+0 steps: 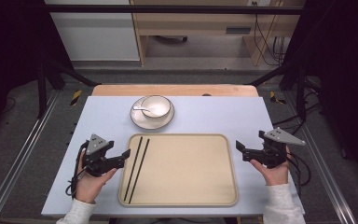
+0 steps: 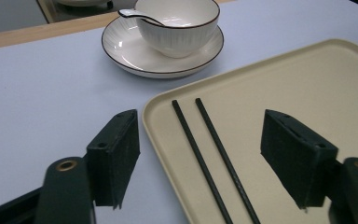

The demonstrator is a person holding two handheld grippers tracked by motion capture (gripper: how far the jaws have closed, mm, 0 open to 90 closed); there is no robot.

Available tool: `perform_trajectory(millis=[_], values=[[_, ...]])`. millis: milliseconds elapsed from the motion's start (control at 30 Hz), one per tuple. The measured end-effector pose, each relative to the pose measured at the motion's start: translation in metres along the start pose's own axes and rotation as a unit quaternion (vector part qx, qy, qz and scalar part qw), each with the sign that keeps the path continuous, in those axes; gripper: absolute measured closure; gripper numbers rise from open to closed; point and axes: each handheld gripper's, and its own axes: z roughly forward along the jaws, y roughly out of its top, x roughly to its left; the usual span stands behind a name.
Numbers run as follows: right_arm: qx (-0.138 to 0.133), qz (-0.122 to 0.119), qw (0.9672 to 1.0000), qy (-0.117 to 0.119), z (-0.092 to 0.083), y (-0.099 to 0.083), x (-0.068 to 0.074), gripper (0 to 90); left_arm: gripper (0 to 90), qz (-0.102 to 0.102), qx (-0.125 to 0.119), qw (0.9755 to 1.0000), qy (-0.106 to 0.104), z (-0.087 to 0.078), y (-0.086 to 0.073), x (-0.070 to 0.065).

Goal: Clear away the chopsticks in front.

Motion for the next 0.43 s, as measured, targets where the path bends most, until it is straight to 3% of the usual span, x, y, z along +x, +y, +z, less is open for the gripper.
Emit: perform_trajectory(millis=[200,300,367,433], values=[[0.006,0.004,1.0000,-0.004,0.001,-0.004,-0.004,2.7,15.7,-0.013,-0.009,0.9998,-0.013,0.002,-0.005,0.021],[0.011,0.003,0.9999,-0.008,0.003,-0.006,-0.005,2.6,13.5,-0.017,-0.005,0.9998,-0.003,0.003,-0.008,0.030],[0.012,0.006,0.9999,-0.008,0.004,-0.007,-0.006,2.5,12.8,0.004,0.004,0.9998,0.017,0.003,-0.010,0.034],[0.012,0.007,0.9999,-0.010,0.004,-0.007,-0.008,2.5,12.4,0.001,0.007,0.9996,0.026,0.003,-0.011,0.038]])
